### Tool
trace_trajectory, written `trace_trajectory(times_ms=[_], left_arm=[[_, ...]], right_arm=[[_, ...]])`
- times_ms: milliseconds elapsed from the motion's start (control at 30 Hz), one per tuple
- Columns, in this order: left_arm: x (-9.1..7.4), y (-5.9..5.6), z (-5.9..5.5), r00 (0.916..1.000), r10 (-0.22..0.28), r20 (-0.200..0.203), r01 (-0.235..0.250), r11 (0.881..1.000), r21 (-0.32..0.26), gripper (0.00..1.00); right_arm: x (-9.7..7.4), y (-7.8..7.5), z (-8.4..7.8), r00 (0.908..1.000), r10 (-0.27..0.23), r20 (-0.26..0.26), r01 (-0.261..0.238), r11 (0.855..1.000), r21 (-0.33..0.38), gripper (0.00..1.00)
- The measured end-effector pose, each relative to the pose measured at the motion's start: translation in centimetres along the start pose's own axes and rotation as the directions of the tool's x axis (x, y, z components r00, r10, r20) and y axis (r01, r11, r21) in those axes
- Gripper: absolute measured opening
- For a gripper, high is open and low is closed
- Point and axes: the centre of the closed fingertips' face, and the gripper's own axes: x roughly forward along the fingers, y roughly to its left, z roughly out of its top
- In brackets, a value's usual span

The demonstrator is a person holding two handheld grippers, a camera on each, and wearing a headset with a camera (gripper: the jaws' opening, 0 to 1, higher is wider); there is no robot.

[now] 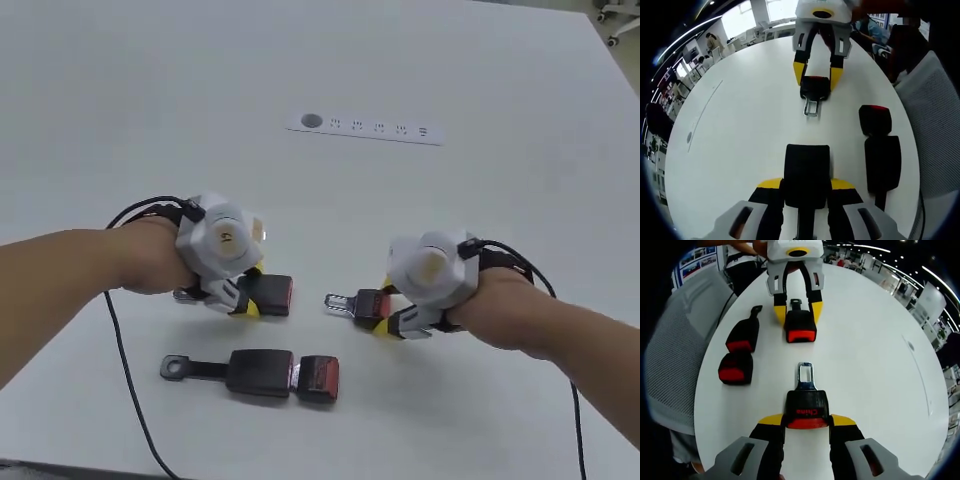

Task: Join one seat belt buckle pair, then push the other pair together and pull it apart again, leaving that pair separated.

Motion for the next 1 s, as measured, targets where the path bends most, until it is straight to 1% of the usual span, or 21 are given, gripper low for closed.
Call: trace_trajectory(times_ms=[233,433,500,667,767,900,1000], left_arm=[[0.1,0.1,-0.2,1.0,-0.002,-0.006,0.002,1.0,-0.003,0.33],[0.1,0.0,-0.1,0.9999,-0.001,-0.015,0.001,1.0,0.005,0.33],[0.1,-0.1,-0.1,0.9998,-0.003,-0.019,0.003,1.0,0.006,0.33],[0.1,-0.1,0.0,0.9997,-0.008,-0.021,0.008,1.0,0.009,0.33],[0.1,-0.1,0.0,0.9998,-0.006,-0.019,0.006,1.0,0.006,0.33],[0.0,-0.2,0.0,0.9996,-0.006,-0.026,0.006,1.0,0.009,0.33],[0.0,-0.1,0.0,0.9996,-0.01,-0.025,0.01,1.0,0.017,0.33]], right_arm=[[0.9,0.2,1.8,0.9999,0.006,0.011,-0.006,1.0,-0.013,0.31],[1.6,0.4,3.1,0.9998,0.006,0.021,-0.005,1.0,-0.018,0.31],[1.8,0.2,3.4,0.9999,-0.002,0.014,0.002,1.0,-0.016,0.31],[2.0,0.7,4.1,1.0,-0.005,-0.003,0.005,0.998,-0.055,0.31],[2.1,0.6,4.2,0.9998,-0.01,-0.017,0.009,0.997,-0.071,0.31],[2.0,0.6,4.5,1.0,-0.002,0.003,0.002,0.997,-0.075,0.31],[2.3,0.5,4.8,0.9999,-0.001,0.014,0.002,0.997,-0.076,0.31]])
